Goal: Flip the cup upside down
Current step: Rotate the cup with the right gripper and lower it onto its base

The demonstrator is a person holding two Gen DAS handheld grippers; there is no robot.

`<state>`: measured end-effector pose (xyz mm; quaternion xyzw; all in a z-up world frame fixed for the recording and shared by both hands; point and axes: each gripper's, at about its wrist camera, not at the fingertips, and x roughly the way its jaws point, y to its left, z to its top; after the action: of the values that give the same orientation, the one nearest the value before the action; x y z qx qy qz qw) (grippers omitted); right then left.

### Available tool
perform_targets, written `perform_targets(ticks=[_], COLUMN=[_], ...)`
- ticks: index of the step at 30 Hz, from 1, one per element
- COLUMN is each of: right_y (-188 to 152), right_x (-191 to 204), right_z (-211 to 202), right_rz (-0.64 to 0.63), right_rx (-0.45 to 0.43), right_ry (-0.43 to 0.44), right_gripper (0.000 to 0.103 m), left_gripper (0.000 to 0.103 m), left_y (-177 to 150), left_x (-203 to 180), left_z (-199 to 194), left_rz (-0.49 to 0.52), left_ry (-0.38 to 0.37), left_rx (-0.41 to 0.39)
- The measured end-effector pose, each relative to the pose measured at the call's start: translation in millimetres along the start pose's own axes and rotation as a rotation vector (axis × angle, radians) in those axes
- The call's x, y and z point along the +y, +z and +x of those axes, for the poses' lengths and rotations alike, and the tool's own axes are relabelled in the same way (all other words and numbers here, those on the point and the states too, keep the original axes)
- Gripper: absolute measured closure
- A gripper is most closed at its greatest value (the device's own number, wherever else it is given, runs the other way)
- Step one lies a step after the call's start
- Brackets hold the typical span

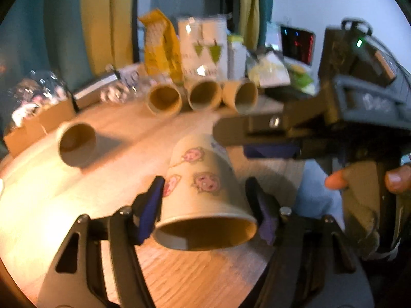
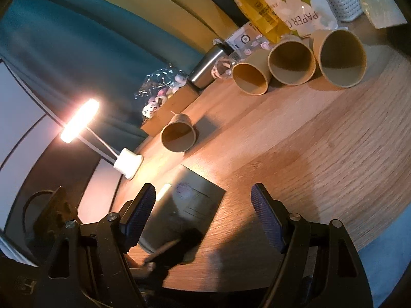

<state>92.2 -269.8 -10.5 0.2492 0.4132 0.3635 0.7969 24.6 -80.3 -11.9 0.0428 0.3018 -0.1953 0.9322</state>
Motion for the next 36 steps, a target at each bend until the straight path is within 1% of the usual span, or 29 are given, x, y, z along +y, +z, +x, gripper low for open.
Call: perform_targets(ticks=[2,5,8,11,15,16,17,18,19,23,25,26,27,28,31,34,36], right_y=[0.4,0.9,0.7,-0.1,0.7,0.8,0.9,1.0,1.2,0.9,2.4,3.7,5.2,7.5,15.8,24.0,27.5], right_x=[3.7,11.0,16.7,17.4,15.8,15.0,14.3,13.6,12.4,7.8,7.3,7.2,6.2,5.0,5.4,11.2,15.9], right_z=[-0.5,-2.5,-5.0,-4.6,-4.3,-3.7,-3.2,-2.5,-1.0,5.0,6.4,7.2,7.5,7.9,9.1,11.1,14.7], right_rz=[0.004,0.005,0.0,0.022,0.04,0.045,0.048,0.051,0.055,0.071,0.065,0.064,0.063,0.057,0.014,-0.064,-0.127], right_rx=[0.003,-0.003,-0.011,0.011,0.018,0.022,0.024,0.027,0.034,0.047,0.049,0.044,0.037,0.027,-0.016,-0.067,-0.1], right_ry=[0.039,0.11,0.145,0.215,0.259,0.269,0.276,0.287,0.303,0.323,0.319,0.312,0.299,0.278,0.188,0.091,0.007], right_gripper=[0.023,0.023,0.023,0.023,0.024,0.026,0.031,0.033,0.037,0.038,0.038,0.038,0.038,0.039,0.038,0.039,0.039], left_gripper=[0.038,0.038,0.038,0.038,0.038,0.038,0.038,0.037,0.037,0.034,0.032,0.028,0.021,0.019,0.018,0.018,0.018], left_y=[1.4,-0.2,-2.3,-3.8,-4.0,-4.1,-4.4,-4.8,-4.7,-4.5,-4.3,-5.2,-5.5,-6.0,-6.7,-7.1,-7.9], left_x=[-1.9,-8.1,-12.5,-16.9,-23.0,-23.9,-24.6,-25.3,-24.9,-22.4,-21.6,-21.2,-20.5,-20.1,-13.1,-2.6,6.9], left_z=[-13.8,-27.5,-39.9,-50.3,-55.6,-56.5,-57.0,-57.5,-56.9,-53.7,-53.3,-53.3,-52.5,-52.2,-50.7,-51.2,-52.6], left_rz=[0.011,0.046,0.062,0.072,0.094,0.097,0.1,0.101,0.099,0.086,0.083,0.081,0.079,0.076,0.053,0.016,-0.015], left_ry=[0.008,0.005,-0.013,-0.035,-0.038,-0.038,-0.042,-0.046,-0.047,-0.049,-0.038,-0.037,-0.036,-0.034,-0.03,-0.023,-0.014], left_rx=[-0.067,-0.141,-0.193,-0.248,-0.284,-0.29,-0.294,-0.295,-0.295,-0.286,-0.283,-0.28,-0.273,-0.27,-0.246,-0.227,-0.217])
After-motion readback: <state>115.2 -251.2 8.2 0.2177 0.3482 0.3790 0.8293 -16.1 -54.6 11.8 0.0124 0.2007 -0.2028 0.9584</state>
